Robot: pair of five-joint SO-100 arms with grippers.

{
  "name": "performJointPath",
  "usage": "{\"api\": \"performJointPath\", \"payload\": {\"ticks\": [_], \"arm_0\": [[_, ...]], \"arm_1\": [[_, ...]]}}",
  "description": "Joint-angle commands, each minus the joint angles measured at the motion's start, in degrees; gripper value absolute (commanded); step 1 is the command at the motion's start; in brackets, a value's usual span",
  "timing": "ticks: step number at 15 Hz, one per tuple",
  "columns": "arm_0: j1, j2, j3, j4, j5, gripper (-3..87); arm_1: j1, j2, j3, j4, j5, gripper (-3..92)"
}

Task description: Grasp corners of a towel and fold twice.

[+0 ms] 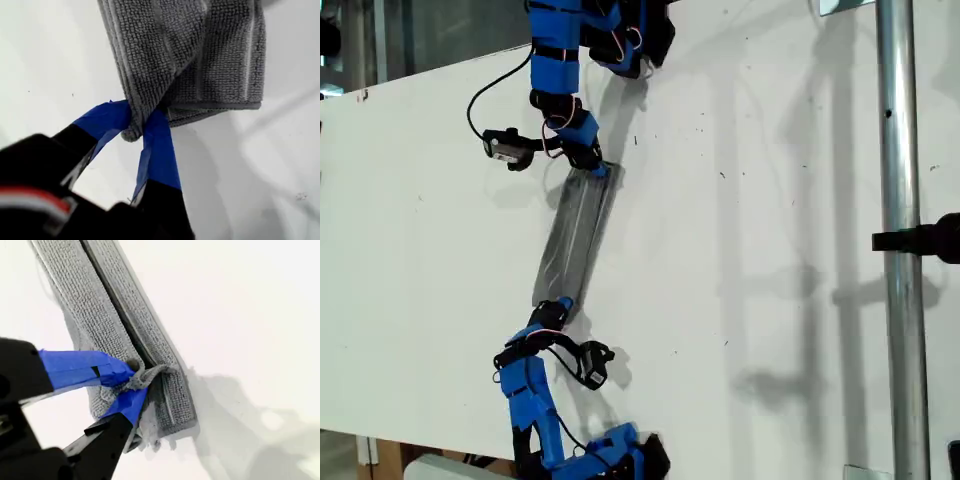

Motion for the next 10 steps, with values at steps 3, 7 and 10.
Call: {"api": "performJointPath", "payload": {"ticks": [3, 7, 10], "arm_0": [[-5.71, 2.11, -0.44, 1.76, -0.79, 34.8], [-8.88, 11.6, -2.11, 12.48, -0.88, 33.0], [-5.89, 26.19, 4.92, 16.79, -3.69, 27.1]], "arm_1": [[3.08, 3.34, -3.6, 7.38, -0.44, 28.0], [6.06, 22.59, -3.16, 22.15, -0.97, 23.1], [4.22, 31.99, -0.44, 26.28, 3.78, 22.9]]}}
